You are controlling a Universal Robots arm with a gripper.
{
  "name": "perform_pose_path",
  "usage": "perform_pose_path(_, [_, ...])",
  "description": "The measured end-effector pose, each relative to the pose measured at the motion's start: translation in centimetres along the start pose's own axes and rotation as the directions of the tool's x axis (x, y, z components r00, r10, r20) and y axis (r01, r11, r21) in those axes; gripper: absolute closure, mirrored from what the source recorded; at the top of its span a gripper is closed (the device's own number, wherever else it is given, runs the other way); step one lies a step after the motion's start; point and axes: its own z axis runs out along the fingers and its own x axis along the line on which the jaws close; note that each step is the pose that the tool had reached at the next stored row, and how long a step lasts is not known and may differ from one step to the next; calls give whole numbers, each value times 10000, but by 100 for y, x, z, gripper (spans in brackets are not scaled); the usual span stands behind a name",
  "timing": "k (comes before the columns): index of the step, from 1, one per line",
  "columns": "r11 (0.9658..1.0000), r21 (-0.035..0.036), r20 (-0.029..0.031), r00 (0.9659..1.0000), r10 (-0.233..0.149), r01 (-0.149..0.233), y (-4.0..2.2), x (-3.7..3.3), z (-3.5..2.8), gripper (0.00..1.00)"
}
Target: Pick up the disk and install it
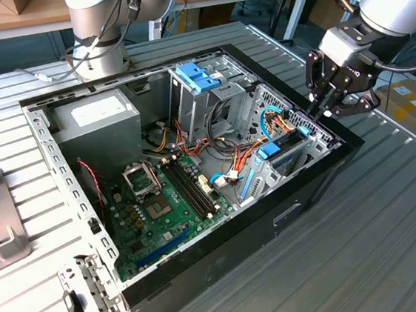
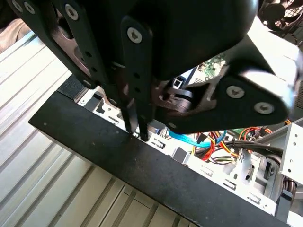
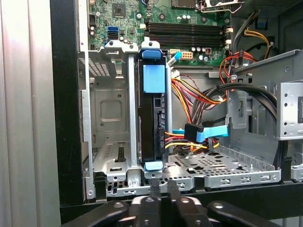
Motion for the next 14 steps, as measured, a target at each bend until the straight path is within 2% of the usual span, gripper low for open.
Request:
perform_pose_path(3, [10000, 0, 0, 10000, 0, 0, 1, 0, 0, 64])
perform_pose_path(7, [10000, 0, 0, 10000, 0, 0, 2, 0, 0, 64])
perform_pose_path(10, [10000, 1, 0, 10000, 1, -1, 4, -10, -51, 64])
perform_pose_path(14, [10000, 2, 1, 10000, 0, 0, 56, -25, -54, 64])
